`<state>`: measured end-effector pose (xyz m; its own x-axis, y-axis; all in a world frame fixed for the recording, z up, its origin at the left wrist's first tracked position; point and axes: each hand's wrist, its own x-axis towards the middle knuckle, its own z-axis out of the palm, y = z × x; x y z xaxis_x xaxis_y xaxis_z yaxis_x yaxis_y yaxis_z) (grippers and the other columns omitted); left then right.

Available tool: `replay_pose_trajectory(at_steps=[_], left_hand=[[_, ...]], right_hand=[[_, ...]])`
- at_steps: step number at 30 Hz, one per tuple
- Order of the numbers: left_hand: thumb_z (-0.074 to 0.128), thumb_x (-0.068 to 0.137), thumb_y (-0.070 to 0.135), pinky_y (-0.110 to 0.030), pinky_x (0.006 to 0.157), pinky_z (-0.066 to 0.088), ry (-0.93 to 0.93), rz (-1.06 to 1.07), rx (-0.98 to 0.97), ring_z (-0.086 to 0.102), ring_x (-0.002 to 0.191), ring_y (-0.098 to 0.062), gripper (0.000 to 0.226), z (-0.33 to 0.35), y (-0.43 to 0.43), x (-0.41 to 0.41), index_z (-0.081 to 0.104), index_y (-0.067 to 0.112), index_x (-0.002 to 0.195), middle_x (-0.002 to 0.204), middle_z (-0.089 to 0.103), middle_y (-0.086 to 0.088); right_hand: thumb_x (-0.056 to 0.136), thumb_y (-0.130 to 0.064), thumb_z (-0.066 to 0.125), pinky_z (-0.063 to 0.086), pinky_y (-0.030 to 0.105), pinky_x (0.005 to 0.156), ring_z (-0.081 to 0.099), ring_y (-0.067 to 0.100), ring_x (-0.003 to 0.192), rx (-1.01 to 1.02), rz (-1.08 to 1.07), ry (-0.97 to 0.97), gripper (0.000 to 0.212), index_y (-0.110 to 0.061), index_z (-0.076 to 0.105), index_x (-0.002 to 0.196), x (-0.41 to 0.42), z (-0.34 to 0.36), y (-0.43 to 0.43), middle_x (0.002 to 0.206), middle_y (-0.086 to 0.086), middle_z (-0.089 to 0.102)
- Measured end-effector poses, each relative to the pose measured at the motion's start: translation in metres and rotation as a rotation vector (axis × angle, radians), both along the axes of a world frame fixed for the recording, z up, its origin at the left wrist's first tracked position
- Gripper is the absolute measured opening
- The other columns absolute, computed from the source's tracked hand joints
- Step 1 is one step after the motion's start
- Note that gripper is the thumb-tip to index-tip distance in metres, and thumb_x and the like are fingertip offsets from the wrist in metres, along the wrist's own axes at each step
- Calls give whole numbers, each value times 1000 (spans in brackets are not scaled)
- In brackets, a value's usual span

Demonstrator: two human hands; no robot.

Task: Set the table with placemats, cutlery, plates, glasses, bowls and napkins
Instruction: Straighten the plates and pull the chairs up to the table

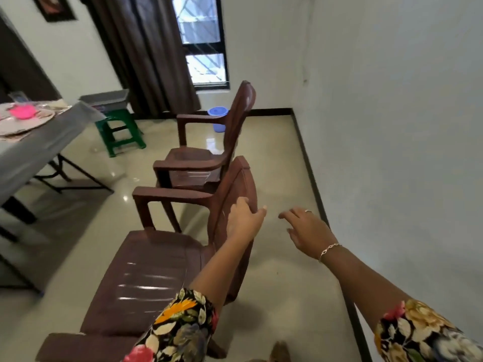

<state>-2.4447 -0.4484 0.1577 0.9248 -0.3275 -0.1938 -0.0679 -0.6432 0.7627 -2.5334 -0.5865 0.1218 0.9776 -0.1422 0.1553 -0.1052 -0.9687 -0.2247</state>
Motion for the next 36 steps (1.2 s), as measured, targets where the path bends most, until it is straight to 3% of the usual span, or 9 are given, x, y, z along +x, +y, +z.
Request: replay_pose_trajectory(at_steps=[4,9,13,15,18,23,29,33,36], left_hand=[[59,86,47,-44,101,41,13,46,136,43,127,-28,70,-13,-6,17,30,12,139,140,41,-11],[64,80,53,-43,101,43,70,53,150,45,127,-24,81,-17,-2,29,28,15,141,142,40,-6],[66,77,54,-39,98,46,137,80,161,50,121,-20,84,-14,-1,27,28,17,142,138,45,-3],[68,76,53,-39,94,49,194,93,151,54,114,-19,81,-16,-2,21,31,18,139,134,50,-3],[68,78,49,-39,91,50,220,139,165,57,108,-18,70,-15,-8,17,38,16,132,126,54,-3],[61,84,48,-34,89,46,163,240,365,52,114,-21,63,-10,-23,7,38,18,133,129,50,-3],[49,89,38,-33,81,44,63,489,722,56,107,-22,33,-14,-39,-16,49,21,117,117,58,-2],[45,89,20,-33,78,44,18,535,870,58,102,-24,23,-18,-47,-23,53,18,110,111,61,-3],[44,92,18,-31,80,46,-48,540,899,59,104,-23,29,-20,-48,-21,52,19,119,114,63,-3]], right_hand=[[86,-10,53,49,36,85,53,27,108,-38,145,7,39,-18,52,125,59,-3,-24,119,5,55],[57,4,72,56,36,72,62,32,85,-83,412,-182,51,-10,62,105,126,10,-38,100,12,61],[68,-7,48,51,36,82,62,32,93,-208,729,-278,42,-10,66,106,166,21,-41,105,13,63],[68,-15,40,51,35,83,64,30,94,-302,901,-226,45,-12,67,103,181,19,-41,102,10,65],[57,-15,64,52,39,83,63,30,95,-362,1127,-66,49,-16,64,105,202,17,-37,103,9,64],[59,-24,67,53,37,72,61,26,89,-406,1427,62,47,-19,62,105,220,5,-23,103,5,62],[45,-23,75,49,27,48,59,16,57,-344,1584,-93,37,-24,63,80,231,-3,-26,70,-6,61],[45,-14,74,49,30,46,59,20,55,-285,1548,-153,34,-23,63,76,254,-11,-38,66,-5,60],[44,-9,75,49,29,44,59,22,53,-240,1497,-183,30,-21,64,70,261,-14,-41,61,-4,61]])
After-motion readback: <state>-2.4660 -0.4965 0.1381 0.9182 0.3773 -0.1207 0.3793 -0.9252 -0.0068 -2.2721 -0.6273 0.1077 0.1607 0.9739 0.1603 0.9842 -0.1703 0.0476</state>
